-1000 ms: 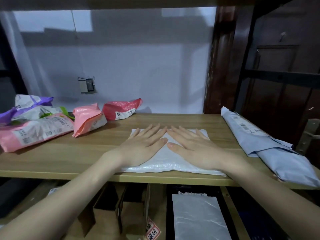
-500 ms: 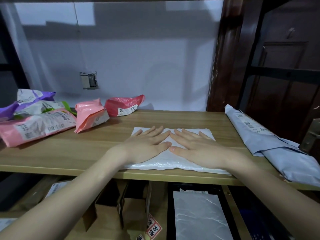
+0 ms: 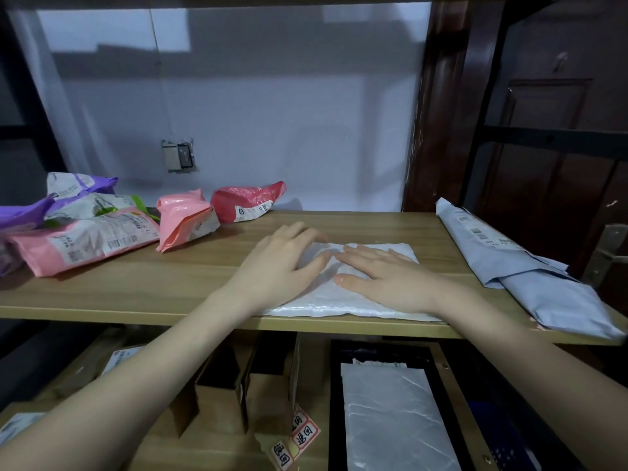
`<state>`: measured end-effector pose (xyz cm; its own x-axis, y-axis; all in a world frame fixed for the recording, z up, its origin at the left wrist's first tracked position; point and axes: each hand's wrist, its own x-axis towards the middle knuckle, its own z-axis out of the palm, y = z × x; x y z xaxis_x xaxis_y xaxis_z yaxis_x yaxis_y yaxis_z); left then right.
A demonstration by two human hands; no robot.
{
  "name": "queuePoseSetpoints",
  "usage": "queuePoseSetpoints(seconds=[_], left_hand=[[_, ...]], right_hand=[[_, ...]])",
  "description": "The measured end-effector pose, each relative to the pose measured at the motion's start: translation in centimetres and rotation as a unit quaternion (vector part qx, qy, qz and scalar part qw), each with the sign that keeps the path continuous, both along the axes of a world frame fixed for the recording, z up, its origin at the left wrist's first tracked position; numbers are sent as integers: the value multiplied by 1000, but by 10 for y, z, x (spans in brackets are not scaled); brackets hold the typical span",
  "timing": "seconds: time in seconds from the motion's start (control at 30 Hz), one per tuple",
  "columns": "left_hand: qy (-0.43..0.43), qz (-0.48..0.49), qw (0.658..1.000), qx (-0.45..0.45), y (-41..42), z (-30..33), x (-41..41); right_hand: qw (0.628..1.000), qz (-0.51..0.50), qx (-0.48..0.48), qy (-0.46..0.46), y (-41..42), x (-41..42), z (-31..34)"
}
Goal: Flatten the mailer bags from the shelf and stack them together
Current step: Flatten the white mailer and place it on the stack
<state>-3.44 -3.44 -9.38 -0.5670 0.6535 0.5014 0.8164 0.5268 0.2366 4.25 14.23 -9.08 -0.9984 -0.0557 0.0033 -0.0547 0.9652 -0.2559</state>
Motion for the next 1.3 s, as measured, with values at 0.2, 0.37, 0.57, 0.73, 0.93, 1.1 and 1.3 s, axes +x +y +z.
queuePoseSetpoints(seconds=[0.2,0.37,0.57,0.73,0.93,1.1,1.3], left_hand=[[-23,-108,987,-118,-18,-5,50],[66,-108,984,-126,-29,-10,74],[135,-168,974,65,-37,-46,100],[88,-230,969,-16,-36,-115,101],[29,-205,977,-50,-27,-145,88],[-74,-140,987,7,-14,-156,68],[-242,-61,967,54,-3,-156,36]], right_hand=[[999,13,-10,29,-5,31,-2],[995,34,2,95,-14,59,-6],[971,107,1,214,-25,93,-35],[949,183,114,232,-18,110,-92],[987,128,45,85,6,108,-139],[994,63,-92,-1,17,102,-152],[918,-157,-365,-5,34,96,-152]])
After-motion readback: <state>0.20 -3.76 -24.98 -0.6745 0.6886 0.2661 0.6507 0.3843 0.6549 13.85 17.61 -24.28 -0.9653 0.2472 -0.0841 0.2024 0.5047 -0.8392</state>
